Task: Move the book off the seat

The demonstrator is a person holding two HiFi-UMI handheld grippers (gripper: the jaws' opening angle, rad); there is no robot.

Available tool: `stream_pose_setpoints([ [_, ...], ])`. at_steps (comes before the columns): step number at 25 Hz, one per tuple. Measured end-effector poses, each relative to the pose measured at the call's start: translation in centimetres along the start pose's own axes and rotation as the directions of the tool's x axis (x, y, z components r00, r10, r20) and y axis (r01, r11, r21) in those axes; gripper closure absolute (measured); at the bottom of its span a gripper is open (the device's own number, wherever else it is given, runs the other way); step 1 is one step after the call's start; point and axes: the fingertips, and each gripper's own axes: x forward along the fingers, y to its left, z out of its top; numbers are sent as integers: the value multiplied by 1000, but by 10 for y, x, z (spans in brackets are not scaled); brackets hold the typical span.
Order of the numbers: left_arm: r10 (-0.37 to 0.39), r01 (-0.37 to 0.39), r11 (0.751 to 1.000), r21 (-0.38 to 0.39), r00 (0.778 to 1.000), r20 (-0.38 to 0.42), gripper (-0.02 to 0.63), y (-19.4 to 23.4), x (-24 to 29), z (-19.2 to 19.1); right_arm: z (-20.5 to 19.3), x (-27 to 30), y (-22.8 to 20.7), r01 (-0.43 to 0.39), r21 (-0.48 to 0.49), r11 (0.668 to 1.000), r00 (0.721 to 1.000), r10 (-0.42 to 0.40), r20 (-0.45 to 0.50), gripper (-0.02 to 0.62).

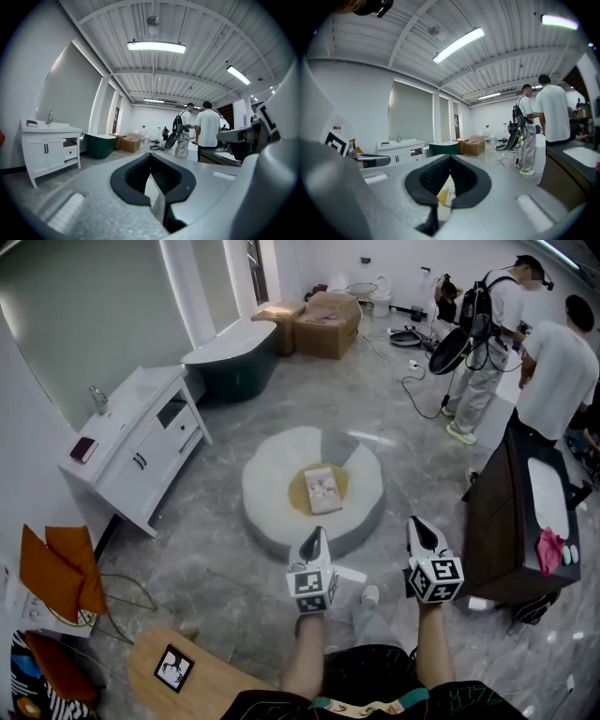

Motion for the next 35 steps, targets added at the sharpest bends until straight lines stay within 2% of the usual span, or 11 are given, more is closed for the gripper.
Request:
stream_pose_setpoints([
  [4,51,-50,999,16,997,-65,595,17,20,-29,0,46,-6,-60,56,997,998,59,12,592],
  [7,108,-109,994,-2,986,-127,595,41,38,-47,-11,90,-3,-114,92,989,993,117,-23,592],
  [10,132,-134,991,1,973,-188,595,55,71,-55,-25,136,-12,-150,128,980,985,160,-67,592],
  [13,156,-164,986,-14,960,-234,595,53,117,-66,-44,174,-57,-140,166,976,981,160,-112,592],
  [17,169,-172,985,12,949,-265,595,43,185,-62,-51,212,-138,-75,247,966,986,109,-124,592],
  [21,154,-149,988,39,945,-289,595,29,236,-56,-53,247,-178,-71,287,955,985,112,-129,592],
  [28,114,-116,993,12,937,-331,595,5,283,-76,-78,295,-178,-155,298,942,960,215,-181,592],
  [31,139,-152,988,-11,930,-342,595,20,286,-87,-93,318,-158,-204,277,939,939,268,-217,592],
  [35,142,-172,984,-40,908,-395,595,49,283,-119,-131,334,-125,-230,284,931,906,311,-286,592],
])
